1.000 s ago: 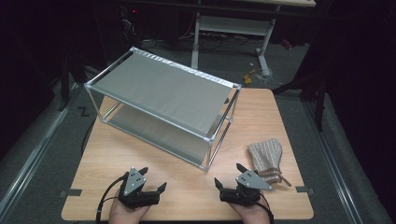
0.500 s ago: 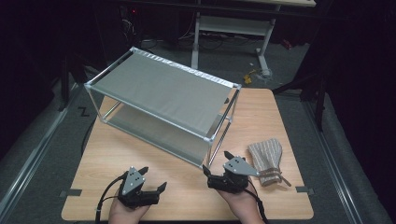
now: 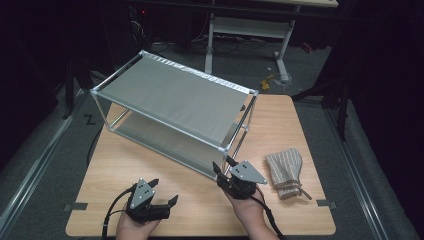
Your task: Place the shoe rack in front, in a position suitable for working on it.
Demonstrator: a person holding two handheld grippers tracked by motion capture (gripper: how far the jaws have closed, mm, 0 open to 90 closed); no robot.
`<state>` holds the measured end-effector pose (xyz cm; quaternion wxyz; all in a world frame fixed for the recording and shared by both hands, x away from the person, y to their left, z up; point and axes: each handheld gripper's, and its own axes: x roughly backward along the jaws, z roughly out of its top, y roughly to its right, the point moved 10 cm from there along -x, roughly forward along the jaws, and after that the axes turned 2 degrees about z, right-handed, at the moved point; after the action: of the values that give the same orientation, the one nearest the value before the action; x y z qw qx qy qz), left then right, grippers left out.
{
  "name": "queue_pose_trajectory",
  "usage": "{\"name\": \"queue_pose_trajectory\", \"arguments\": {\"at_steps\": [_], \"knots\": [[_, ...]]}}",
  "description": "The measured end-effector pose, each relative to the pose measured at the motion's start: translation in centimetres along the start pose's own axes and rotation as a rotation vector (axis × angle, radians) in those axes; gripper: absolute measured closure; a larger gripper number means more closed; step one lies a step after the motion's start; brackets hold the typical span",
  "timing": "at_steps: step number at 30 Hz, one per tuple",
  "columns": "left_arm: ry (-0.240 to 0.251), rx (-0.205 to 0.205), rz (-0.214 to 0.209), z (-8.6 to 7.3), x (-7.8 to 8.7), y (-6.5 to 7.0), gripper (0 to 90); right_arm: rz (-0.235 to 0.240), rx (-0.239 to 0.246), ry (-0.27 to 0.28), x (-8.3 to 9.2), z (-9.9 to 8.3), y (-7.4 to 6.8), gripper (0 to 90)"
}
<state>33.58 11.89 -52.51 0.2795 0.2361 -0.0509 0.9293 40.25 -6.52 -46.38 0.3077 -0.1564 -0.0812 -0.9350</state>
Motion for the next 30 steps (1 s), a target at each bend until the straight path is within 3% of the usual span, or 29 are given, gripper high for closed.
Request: {"name": "queue_pose_trajectory", "arguments": {"at_steps": [2,6,9,15,20,22,24,29,30], "knots": [[0.003,0.002,-0.002,0.0,0.0,0.0,14.5,0.001,0.004,0.001,0.0,0.0,0.0,57.0],[0.007,0.005,-0.002,0.1,0.0,-0.1,14.9,-0.002,0.005,0.011,0.3,0.0,0.1,74.4],[0.012,0.005,-0.001,0.1,0.1,-0.1,15.4,0.014,0.009,0.022,0.7,-0.1,0.1,79.9],[0.012,0.006,-0.004,0.1,0.1,-0.1,15.8,0.015,0.009,0.035,1.9,-0.5,0.8,80.4],[0.011,0.013,-0.007,0.0,0.0,0.0,15.8,-0.02,-0.008,0.049,4.3,-1.5,3.2,80.5],[0.01,0.013,-0.008,0.0,0.0,0.0,15.8,-0.029,-0.01,0.048,4.7,-1.7,3.6,80.5],[0.005,0.015,-0.013,-0.1,-0.1,0.1,16.1,-0.061,-0.011,0.059,6.0,-2.3,5.1,80.4],[0.007,0.026,-0.016,-0.1,0.0,-0.1,19.1,-0.11,-0.01,0.078,7.8,-3.1,6.9,80.3],[0.008,0.03,-0.019,-0.1,0.1,-0.2,20.1,-0.13,-0.029,0.096,8.5,-3.4,7.8,80.4]]}}
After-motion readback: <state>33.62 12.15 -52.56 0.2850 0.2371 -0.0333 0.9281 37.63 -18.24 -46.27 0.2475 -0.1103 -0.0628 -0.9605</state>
